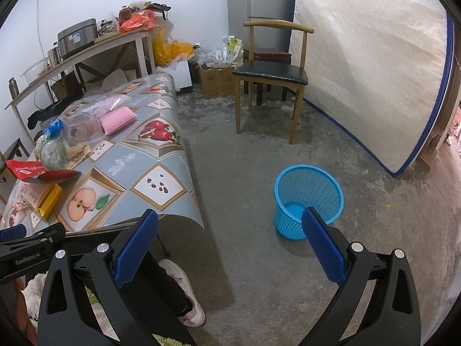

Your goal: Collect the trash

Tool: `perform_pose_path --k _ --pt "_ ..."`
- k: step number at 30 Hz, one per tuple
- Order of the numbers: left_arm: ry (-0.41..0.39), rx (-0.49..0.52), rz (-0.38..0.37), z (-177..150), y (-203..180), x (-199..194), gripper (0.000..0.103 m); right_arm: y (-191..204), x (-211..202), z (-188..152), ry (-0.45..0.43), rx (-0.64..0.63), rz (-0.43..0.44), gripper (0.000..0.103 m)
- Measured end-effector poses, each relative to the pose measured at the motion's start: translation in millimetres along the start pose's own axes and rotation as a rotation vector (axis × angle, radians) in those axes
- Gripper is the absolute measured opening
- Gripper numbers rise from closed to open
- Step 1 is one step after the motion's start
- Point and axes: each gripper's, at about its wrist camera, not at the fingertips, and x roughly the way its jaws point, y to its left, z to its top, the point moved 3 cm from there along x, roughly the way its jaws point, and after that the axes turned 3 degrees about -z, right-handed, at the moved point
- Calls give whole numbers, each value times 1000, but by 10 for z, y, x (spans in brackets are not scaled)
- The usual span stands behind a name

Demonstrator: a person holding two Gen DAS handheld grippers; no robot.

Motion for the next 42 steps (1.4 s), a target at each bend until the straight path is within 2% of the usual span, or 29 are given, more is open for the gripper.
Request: perform_pose_path --k 5,9,13,17,21,23,27,29,32,35,39,42 --pt "0 -52 -7 83 178 31 94 102 16 107 -35 -12 17 97" --pt "-39 -98 11 175 481 -2 94 294 39 235 -71 -18 64 97" --pt "-89 -130 24 251 891 -52 94 677 31 393 -135 -39 152 97" --pt "-84 -164 15 315 1349 3 94 1082 -6 521 -221 -77 272 97" --pt "-100 -212 41 305 1810 64 94 1484 -62 555 -291 -172 389 97" --pt "-99 -237 24 295 1982 104 94 1692 -112 547 -312 -246 427 97" --pt "-118 -339 -99 254 2342 186 94 2045 -233 472 -360 -388 458 97" --pt "-119 -388 -127 251 2459 256 94 2193 -257 436 -366 -442 470 97" --pt "-105 -383 -95 281 2575 332 94 2384 -279 386 -366 -505 499 96" --pt "-125 -379 -69 339 2678 352 94 2598 -285 307 -365 -583 529 89" --pt "-150 -402 -122 471 2819 415 94 2876 -212 185 -345 -694 519 75" --pt "-179 -375 -181 604 2822 444 94 3021 -105 144 -302 -741 512 66"
